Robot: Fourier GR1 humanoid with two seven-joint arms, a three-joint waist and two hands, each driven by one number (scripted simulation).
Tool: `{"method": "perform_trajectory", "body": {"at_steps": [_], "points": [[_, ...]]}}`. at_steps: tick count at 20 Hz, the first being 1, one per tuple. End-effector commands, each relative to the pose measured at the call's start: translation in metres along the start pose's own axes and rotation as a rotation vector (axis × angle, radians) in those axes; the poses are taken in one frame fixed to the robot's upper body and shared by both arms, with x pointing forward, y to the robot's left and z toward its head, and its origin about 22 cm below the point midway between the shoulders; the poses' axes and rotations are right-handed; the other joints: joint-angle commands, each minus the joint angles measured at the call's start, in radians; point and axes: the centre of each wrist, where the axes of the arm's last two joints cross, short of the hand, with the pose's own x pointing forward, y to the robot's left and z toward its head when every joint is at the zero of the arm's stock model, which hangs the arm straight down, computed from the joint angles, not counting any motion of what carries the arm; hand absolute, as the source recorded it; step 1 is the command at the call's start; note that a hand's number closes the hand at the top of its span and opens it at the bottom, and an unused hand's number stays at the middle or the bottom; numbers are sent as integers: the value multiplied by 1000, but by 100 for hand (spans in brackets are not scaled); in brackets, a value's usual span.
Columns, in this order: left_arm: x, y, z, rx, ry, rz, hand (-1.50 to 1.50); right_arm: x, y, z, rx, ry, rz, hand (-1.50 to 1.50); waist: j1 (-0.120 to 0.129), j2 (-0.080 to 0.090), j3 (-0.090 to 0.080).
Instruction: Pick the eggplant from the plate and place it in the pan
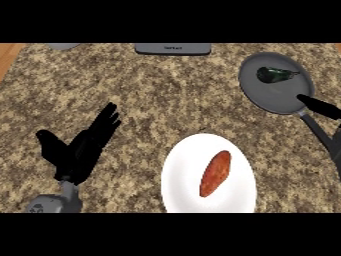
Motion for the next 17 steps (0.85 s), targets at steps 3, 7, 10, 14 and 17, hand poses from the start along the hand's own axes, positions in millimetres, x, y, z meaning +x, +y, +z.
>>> {"method": "perform_trajectory", "body": {"at_steps": [3,7,10,14,17], "points": [[-10,2,14,9,0,7,0,-58,-40,22,107,-31,-100,-150,-7,-7,-2],[-2,9,13,34,12,-8,0,-59,-57,15,150,-53,-84,-150,-20,-12,-4],[-17,9,15,34,19,-3,0,-63,-70,17,206,-59,-85,-150,-27,-16,-5],[-21,14,2,18,11,5,0,-66,-69,29,220,-70,-98,-150,-33,-17,-6],[-17,7,-1,22,9,-2,0,-49,-56,30,228,-54,-104,-150,-32,-16,-5]]}}
